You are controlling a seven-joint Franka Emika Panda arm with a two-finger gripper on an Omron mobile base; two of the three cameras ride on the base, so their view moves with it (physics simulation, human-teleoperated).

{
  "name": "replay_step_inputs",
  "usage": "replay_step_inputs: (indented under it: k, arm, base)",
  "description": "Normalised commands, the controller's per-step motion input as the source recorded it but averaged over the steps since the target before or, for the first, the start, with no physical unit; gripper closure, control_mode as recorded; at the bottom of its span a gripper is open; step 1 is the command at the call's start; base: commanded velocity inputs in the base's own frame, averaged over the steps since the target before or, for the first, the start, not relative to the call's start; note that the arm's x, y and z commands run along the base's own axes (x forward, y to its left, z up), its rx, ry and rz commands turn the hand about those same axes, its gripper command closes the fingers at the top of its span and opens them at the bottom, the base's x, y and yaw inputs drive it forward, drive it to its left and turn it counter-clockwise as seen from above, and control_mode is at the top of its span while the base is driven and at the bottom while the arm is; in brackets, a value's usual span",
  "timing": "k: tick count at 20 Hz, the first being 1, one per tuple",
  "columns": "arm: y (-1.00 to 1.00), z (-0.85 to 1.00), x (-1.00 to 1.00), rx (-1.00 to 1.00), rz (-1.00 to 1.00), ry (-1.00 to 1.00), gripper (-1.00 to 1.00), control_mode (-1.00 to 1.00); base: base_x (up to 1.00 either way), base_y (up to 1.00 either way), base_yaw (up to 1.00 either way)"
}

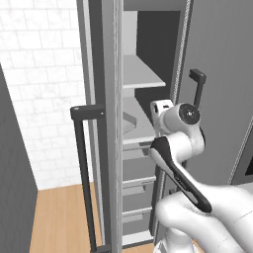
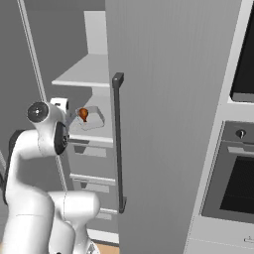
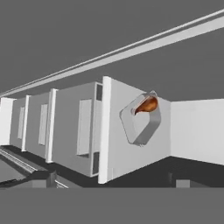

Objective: Take the meat container that has the chicken drumstick and place it on the second highest rack of the freezer. Then take the vegetable container that has the avocado and tomato and place it on the highest rack of the freezer.

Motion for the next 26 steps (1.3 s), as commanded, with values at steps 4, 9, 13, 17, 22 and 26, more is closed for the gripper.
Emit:
replay_step_inputs:
  k: [4, 9, 13, 17, 22, 26]
  arm:
    - [-0.31, 0.00, -1.00, 0.00, 0.00, 0.03, -1.00, -1.00]
    - [-0.15, 0.29, -0.74, 0.00, 0.00, 0.00, -1.00, -1.00]
    - [-0.03, 0.59, -0.40, 0.00, 0.00, 0.00, -1.00, -1.00]
    - [-0.03, 0.00, -0.32, 0.00, 0.00, -0.05, -1.00, -1.00]
    - [-0.04, 0.00, -0.44, 0.00, 0.00, -0.01, -1.00, -1.00]
    - [-0.19, 0.00, -0.44, 0.00, 0.00, -0.03, -1.00, -1.00]
  base:
    - [0.00, 0.00, 0.00]
    - [0.00, 0.00, 0.00]
    - [0.00, 0.00, 0.00]
    - [0.00, 0.00, 0.00]
    - [0.00, 0.00, 0.00]
    - [0.00, 0.00, 0.00]
